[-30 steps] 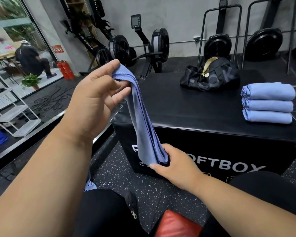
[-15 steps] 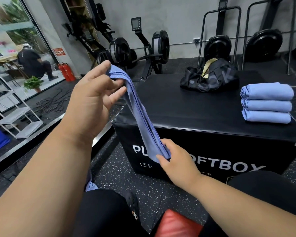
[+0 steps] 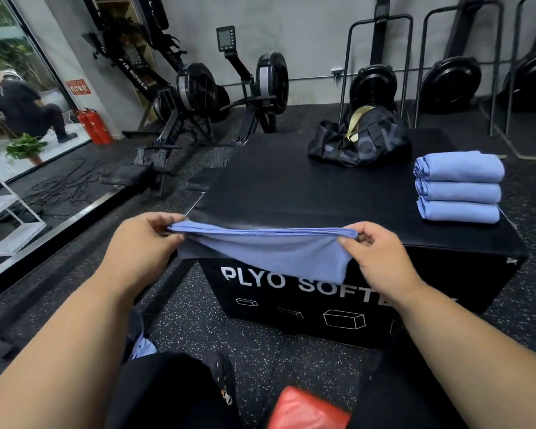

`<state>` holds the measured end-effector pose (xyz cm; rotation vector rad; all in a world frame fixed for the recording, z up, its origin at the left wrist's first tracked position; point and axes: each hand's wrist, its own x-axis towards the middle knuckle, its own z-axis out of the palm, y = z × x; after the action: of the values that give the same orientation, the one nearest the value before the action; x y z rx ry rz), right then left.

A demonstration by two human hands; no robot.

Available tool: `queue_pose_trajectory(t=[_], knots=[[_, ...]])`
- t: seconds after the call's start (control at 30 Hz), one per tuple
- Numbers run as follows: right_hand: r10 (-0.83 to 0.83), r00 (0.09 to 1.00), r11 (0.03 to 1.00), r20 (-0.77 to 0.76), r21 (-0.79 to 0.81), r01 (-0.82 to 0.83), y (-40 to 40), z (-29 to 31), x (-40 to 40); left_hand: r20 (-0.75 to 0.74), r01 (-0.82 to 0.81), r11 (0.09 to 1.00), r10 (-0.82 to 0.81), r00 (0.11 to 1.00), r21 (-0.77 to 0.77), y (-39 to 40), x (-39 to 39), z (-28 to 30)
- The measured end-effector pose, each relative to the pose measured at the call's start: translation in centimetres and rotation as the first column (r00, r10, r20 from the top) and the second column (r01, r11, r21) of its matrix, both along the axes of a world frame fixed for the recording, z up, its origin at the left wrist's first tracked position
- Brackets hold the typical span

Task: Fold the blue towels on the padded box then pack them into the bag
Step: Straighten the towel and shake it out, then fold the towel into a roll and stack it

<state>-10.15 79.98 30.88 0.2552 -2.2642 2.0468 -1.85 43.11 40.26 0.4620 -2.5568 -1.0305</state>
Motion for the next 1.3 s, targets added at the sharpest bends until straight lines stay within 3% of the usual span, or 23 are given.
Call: queue_pose_trajectory(t=[0.13,0.47,0.6,0.7,0.93,1.03,1.17,1.3], knots=[[-0.044,0.999,0.999,-0.005,0.002,0.044,1.7,0.1,-2.1,0.09,0.077,0.997,-0.079,0.993,0.029,-0.3,-1.8,-1.7],[-0.13,0.991,0.992,0.021,0.012,0.129,3.2,-1.6,-5.7,0.08,0.18,0.962,-0.199,0.977,0.204,0.3,-5.3,-5.2],[-0.144,0.989,0.989,0.03,-0.03,0.145,3.3,-1.7,-7.1,-0.032,0.236,0.859,-0.248,0.968,0.454,1.0,-6.8,-5.8],[-0.114,0.992,0.992,0.045,-0.052,0.116,3.1,-1.2,-8.2,-0.083,0.203,0.771,-0.192,0.978,0.604,1.0,-8.5,-7.1],[-0.134,0.991,0.984,0.02,-0.115,0.136,3.0,1.4,-13.0,-0.062,0.108,0.77,-0.089,0.994,0.628,1.3,-14.4,-9.1],[-0.188,0.982,0.981,0.012,-0.047,0.189,3.1,1.4,-17.8,-0.055,0.095,0.805,-0.077,0.995,0.586,1.4,-18.7,-9.3],[-0.243,0.965,0.954,0.095,0.205,0.22,2.3,-2.3,-24.2,0.082,0.003,0.959,-0.027,0.996,0.282,1.3,-24.9,-12.6],[-0.239,0.953,0.915,0.184,0.371,0.158,1.8,-7.2,-25.8,0.224,-0.085,0.986,0.051,0.973,0.145,0.6,-27.0,-15.9]])
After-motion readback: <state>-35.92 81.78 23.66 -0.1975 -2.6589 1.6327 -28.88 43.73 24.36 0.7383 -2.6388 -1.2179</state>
